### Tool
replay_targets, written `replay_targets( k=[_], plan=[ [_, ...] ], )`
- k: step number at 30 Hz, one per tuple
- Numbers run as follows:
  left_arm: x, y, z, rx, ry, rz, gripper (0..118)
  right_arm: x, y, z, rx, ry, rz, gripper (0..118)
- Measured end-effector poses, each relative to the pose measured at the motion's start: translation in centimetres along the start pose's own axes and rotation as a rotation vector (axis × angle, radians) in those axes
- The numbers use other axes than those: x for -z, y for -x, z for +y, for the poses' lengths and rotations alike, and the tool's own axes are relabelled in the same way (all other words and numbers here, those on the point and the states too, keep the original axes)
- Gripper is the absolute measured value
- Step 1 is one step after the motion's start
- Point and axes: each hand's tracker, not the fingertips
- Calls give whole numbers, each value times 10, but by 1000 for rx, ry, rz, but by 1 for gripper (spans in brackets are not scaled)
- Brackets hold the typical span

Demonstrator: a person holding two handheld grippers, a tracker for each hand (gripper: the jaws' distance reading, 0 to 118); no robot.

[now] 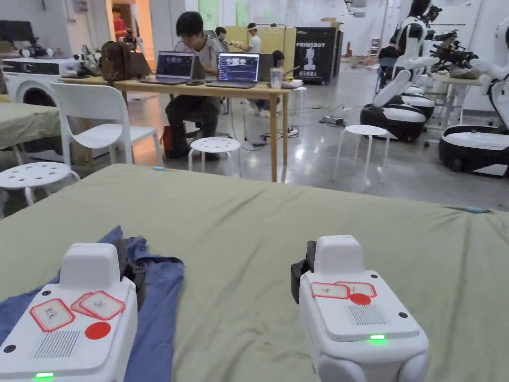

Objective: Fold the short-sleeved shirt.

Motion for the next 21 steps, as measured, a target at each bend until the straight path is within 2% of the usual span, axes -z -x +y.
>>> replay_targets(
  k=[3, 6, 8, 10, 14, 17, 19, 21],
  plan=[
    [-24, 65, -6, -8, 55, 94, 0, -3, 57, 5, 39, 24, 121, 0],
    [-45, 117, -11, 0, 91, 220, 0, -11, 102, 5, 40, 33, 188, 0],
    [-50, 140, -12, -46, 106, 240, 0, -15, 118, 4, 41, 40, 201, 0],
    [-46, 148, -12, -97, 141, 195, 0, -14, 125, 5, 47, 67, 211, 0],
    [-12, 123, -7, -31, 213, 104, 0, -12, 122, 9, 26, 82, 200, 0],
    [45, 96, -22, -28, 446, -100, 0, -11, 111, 11, 8, 131, 204, 0],
    [91, 74, -45, -60, 623, -249, 0, -8, 102, 10, 37, 201, 246, 0],
    [137, 50, -70, -78, 758, -334, 0, -8, 95, 7, 11, 201, 220, 0]
  ],
)
